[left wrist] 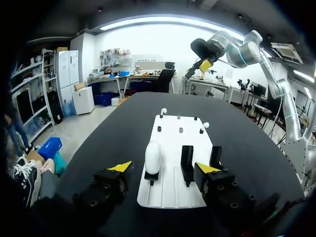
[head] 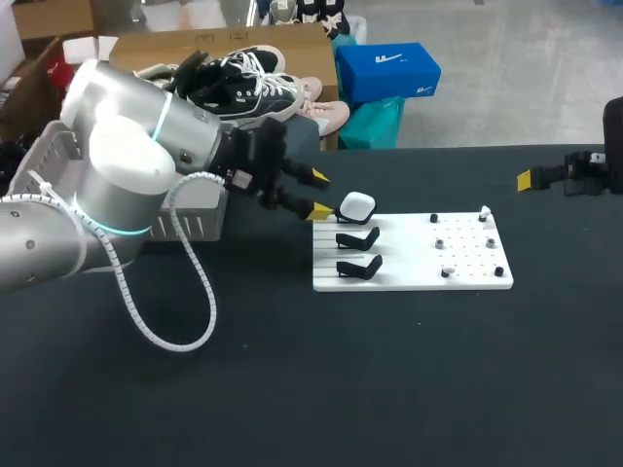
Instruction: Pick up each earbud case from the left stands, insert the matching earbuds, close the lid, and place the case in the box.
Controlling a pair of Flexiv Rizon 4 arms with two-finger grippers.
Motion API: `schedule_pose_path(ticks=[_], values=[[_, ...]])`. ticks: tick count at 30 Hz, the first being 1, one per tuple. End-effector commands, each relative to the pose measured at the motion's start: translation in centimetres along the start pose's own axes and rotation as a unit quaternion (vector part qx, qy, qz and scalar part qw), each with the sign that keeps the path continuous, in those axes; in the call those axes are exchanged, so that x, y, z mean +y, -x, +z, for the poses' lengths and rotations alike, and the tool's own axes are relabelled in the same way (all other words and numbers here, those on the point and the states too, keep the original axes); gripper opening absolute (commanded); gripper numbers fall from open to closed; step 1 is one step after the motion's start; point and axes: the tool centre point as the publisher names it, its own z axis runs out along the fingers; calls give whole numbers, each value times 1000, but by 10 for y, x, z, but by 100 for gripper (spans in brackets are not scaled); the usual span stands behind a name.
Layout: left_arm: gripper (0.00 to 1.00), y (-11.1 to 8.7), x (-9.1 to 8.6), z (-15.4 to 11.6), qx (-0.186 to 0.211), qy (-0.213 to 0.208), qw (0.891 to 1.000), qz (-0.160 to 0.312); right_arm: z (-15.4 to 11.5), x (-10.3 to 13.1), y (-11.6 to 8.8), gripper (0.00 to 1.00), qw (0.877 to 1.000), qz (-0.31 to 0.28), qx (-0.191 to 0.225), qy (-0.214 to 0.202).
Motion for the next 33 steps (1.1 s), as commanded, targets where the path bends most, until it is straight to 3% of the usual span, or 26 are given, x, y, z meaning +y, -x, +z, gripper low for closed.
schedule_pose_path(ticks=[1, 9, 12, 29, 33], values=[[80, -3, 7, 7, -3, -2, 1000, 1, 0, 0, 0, 100, 1000, 0, 0, 0], [75, -8, 11, 16, -5, -3, 1000, 0, 0, 0, 0, 100, 1000, 0, 0, 0], [67, -8, 13, 18, -9, -5, 1000, -2, 0, 0, 0, 100, 1000, 0, 0, 0], [59, -8, 20, 36, -16, -14, 1000, 5, 0, 0, 0, 100, 1000, 0, 0, 0], [50, -9, 22, 39, -17, -17, 1000, 8, 0, 0, 0, 100, 1000, 0, 0, 0]])
